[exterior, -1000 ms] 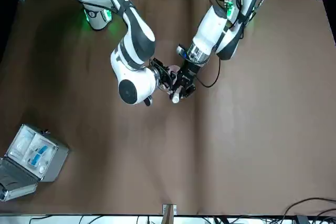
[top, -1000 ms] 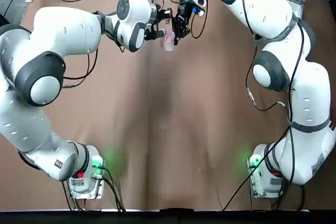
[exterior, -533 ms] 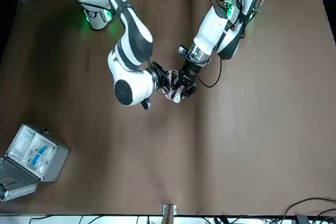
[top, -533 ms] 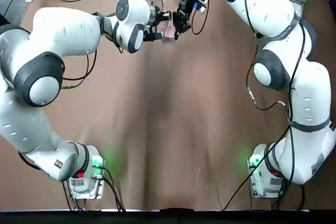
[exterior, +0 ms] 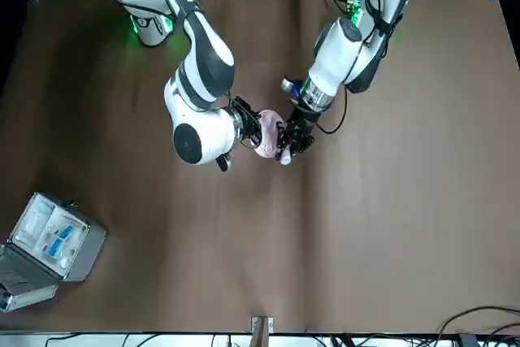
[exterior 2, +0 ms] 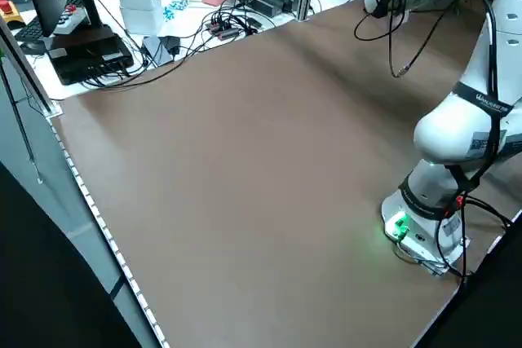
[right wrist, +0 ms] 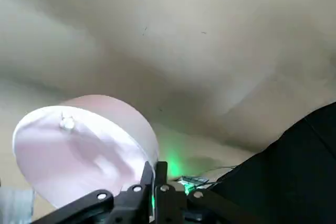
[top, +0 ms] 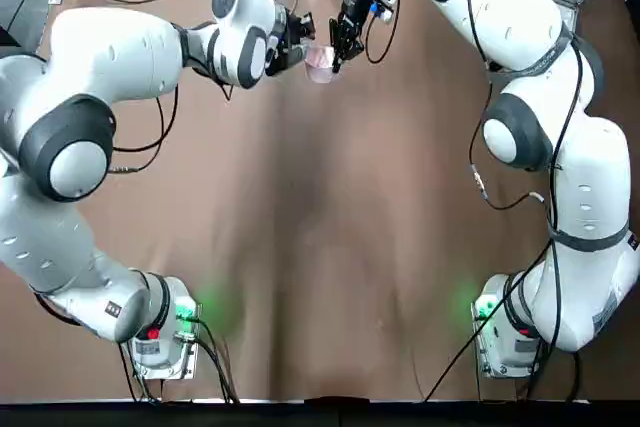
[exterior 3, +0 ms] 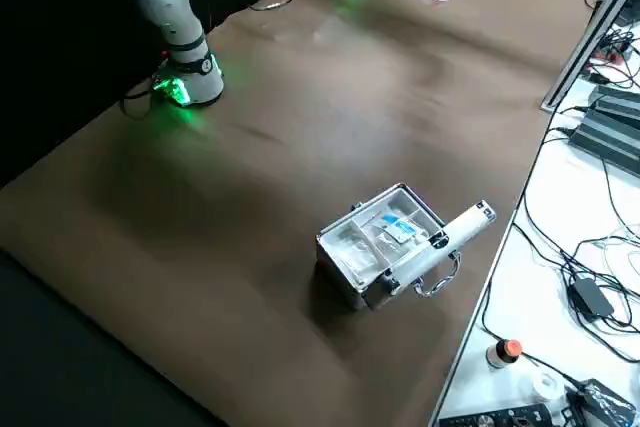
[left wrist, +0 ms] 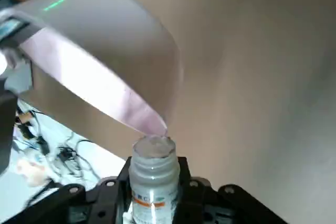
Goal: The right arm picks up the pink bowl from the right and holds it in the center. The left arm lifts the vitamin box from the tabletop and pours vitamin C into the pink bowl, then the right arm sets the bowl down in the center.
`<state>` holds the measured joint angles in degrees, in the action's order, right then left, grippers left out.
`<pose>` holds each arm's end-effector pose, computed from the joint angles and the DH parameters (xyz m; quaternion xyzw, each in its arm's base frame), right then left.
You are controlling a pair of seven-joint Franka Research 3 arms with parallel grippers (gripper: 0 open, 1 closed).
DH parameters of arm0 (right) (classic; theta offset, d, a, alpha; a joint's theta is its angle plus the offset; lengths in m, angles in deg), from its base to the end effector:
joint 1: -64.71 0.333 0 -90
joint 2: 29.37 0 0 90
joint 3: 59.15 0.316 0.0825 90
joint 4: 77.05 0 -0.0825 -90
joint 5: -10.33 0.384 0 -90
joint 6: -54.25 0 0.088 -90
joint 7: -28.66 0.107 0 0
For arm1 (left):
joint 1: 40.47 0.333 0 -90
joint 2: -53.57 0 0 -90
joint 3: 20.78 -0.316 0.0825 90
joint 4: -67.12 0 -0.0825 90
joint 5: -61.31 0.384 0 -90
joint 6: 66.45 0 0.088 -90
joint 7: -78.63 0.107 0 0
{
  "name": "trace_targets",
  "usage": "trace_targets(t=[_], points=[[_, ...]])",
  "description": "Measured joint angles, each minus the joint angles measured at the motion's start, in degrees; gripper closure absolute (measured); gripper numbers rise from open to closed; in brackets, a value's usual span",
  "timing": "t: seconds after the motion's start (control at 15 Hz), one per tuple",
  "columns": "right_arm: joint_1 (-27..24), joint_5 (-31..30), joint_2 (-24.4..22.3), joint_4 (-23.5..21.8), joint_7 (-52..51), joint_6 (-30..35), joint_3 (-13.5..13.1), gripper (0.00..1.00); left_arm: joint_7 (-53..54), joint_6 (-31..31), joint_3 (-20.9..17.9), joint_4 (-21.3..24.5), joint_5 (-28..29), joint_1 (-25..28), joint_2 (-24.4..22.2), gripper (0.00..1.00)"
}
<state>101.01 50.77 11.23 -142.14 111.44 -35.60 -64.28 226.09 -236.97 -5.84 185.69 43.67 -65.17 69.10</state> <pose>0.5710 0.4488 0.3898 -0.8285 0.4450 0.3342 0.0618 0.5031 -0.3783 0.3751 -0.0923 0.9411 -0.2648 0.1888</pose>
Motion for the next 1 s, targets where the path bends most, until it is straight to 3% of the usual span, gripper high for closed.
trace_targets(t=[0.2, 0.33, 0.6, 0.73, 1.0], points=[[0.0, 0.0, 0.0, 0.0, 0.0, 0.0, 0.0, 0.97, -0.31, 8.84, 0.03, -3.54, -11.98, 0.26, -0.76, 0.65], [0.0, 0.0, 0.0, 0.0, 0.0, 0.0, 0.0, 0.97, -0.43, 12.14, 0.03, -5.15, -23.26, 0.26, -0.76, 0.65], [0.0, 0.0, 0.0, 0.0, 0.0, 0.0, 0.0, 0.97, -0.67, 17.23, -0.06, -6.75, -38.41, 0.87, 0.13, 0.65], [0.0, 0.0, 0.0, 0.0, 0.0, 0.0, 0.0, 0.97, -1.46, 21.79, -0.13, -8.6, -42.8, 3.14, 1.1, 0.65], [0.0, 0.0, 0.0, 0.0, 0.0, 0.0, 0.0, 0.97, -5.96, 33.1, -0.2, -12.83, -44.91, 10.02, 3.54, 0.65]])
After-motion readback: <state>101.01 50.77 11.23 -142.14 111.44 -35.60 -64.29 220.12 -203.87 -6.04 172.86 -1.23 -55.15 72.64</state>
